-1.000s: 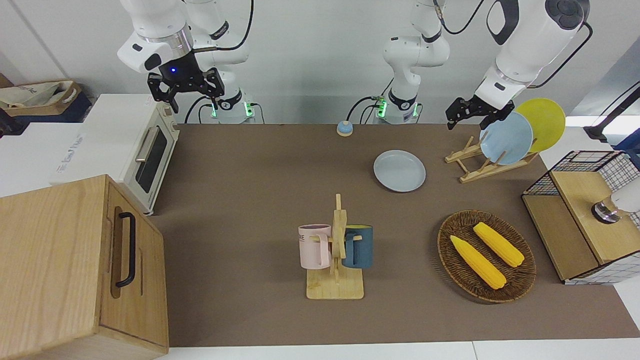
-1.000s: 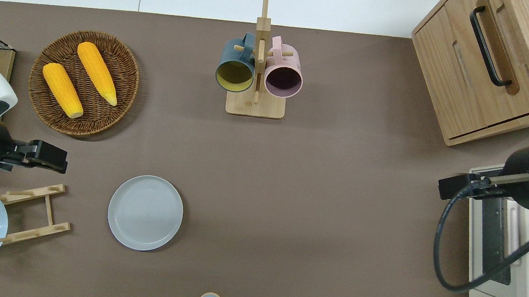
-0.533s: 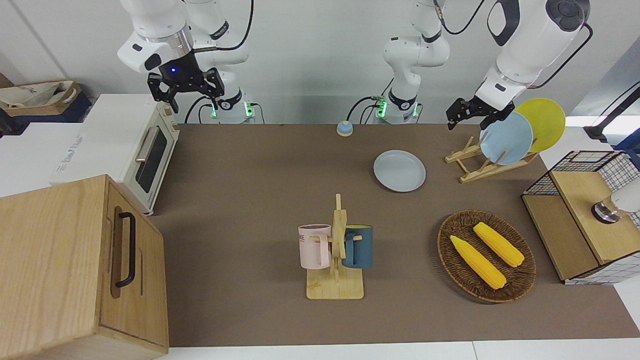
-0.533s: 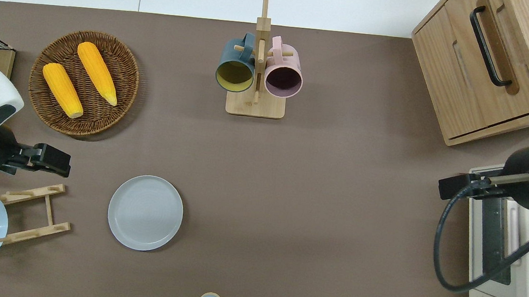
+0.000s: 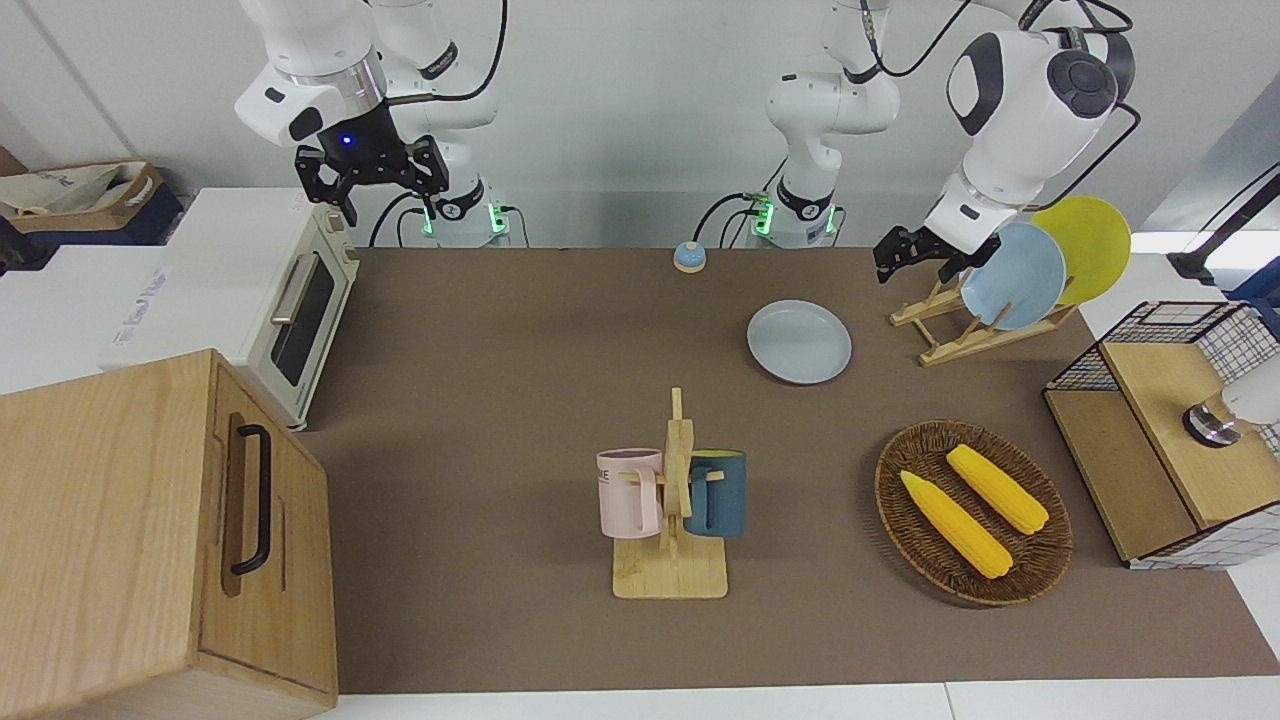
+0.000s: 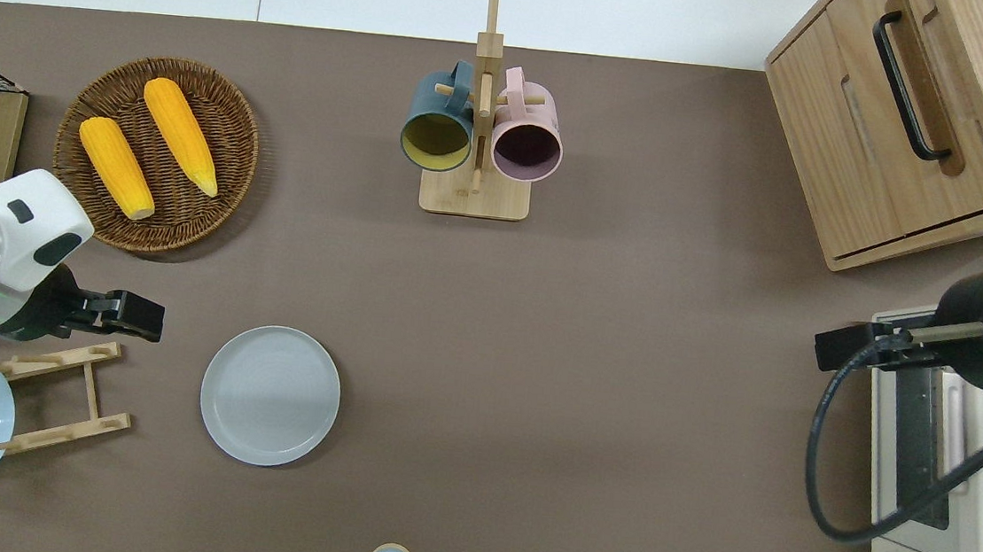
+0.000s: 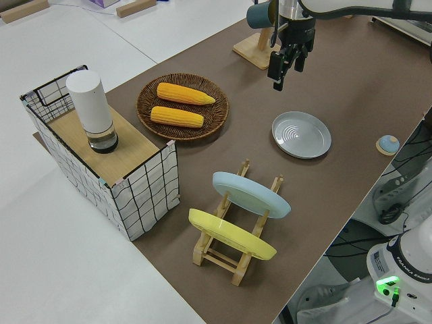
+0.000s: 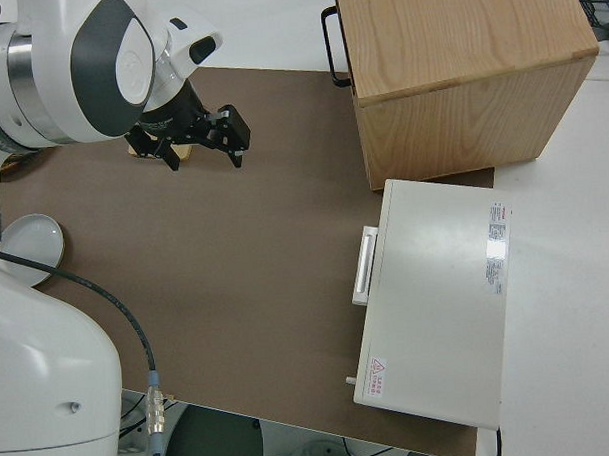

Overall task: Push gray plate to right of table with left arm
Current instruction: 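Move the left gripper down beside the gray plate's near edge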

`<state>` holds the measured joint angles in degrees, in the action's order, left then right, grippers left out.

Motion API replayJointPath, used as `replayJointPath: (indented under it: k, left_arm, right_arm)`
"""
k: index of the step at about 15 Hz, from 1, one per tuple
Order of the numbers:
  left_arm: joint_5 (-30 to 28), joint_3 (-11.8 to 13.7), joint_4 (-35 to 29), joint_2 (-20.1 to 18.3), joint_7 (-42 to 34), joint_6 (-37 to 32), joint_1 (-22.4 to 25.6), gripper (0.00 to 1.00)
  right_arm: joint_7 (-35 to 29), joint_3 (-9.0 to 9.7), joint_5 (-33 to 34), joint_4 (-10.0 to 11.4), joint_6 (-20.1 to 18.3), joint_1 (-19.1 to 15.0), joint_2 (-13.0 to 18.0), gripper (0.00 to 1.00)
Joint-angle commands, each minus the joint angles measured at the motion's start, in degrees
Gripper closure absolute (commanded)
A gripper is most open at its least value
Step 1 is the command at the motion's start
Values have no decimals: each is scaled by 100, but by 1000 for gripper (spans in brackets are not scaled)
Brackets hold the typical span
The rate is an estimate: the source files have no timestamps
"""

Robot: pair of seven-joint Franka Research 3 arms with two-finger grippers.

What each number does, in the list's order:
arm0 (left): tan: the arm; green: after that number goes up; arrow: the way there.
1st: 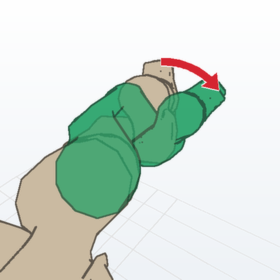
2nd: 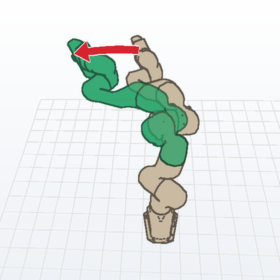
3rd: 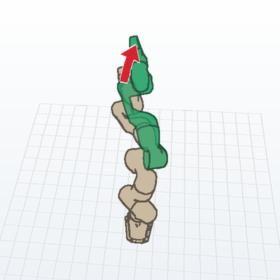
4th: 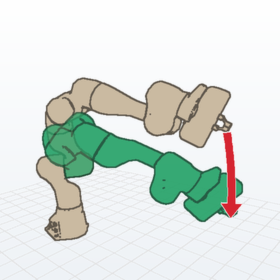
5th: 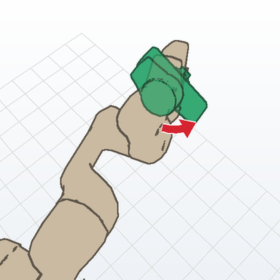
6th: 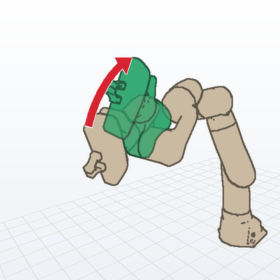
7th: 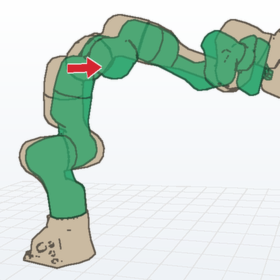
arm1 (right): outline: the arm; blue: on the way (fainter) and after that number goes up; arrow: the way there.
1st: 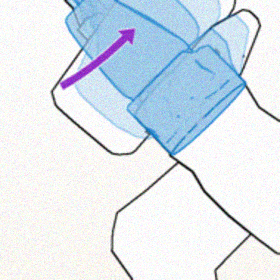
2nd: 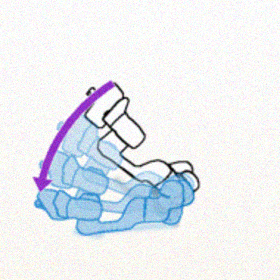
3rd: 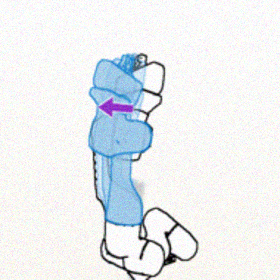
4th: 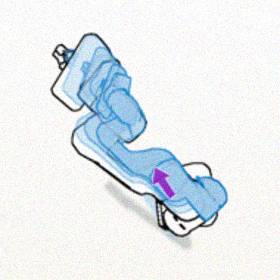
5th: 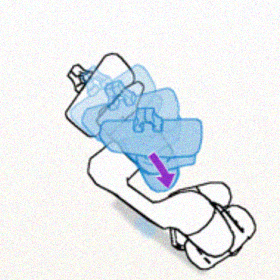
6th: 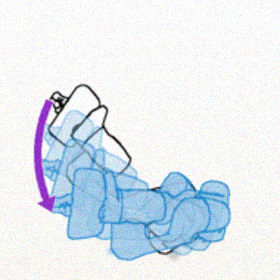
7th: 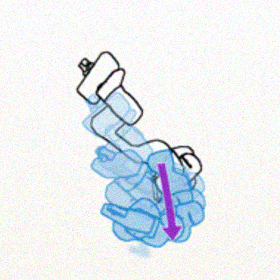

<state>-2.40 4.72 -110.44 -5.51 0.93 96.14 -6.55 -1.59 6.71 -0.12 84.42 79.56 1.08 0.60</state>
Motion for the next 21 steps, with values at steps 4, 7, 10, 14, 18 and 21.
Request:
replayJointPath:
  k: [4, 7, 10, 14, 18, 21]
  left_arm:
    - [99, 20, -1592, -661, 48, 1467, -65, 2]
    - [99, 20, -2146, -767, 57, 2125, -65, 2]
    - [99, 20, -2525, -777, 241, 2689, -57, 2]
    - [99, -339, -2982, -750, 364, 3349, 189, 2]
    - [99, -533, -3290, -680, 672, 3850, 172, 2]
    - [99, -533, -3422, -662, 812, 4105, 110, 2]
  right_arm:
    - [-8, 85, -59, -22, -73, -117, 36, 17]
    - [-8, 85, -59, -22, -73, -117, 36, 17]
    - [1, 85, -59, -22, -73, -117, 36, 17]
    - [1, 85, -59, -22, -81, -117, 36, 17]
    - [-8, 77, -59, -22, -73, -117, 36, 17]
    - [1, 85, -59, -22, -73, -117, 36, 17]
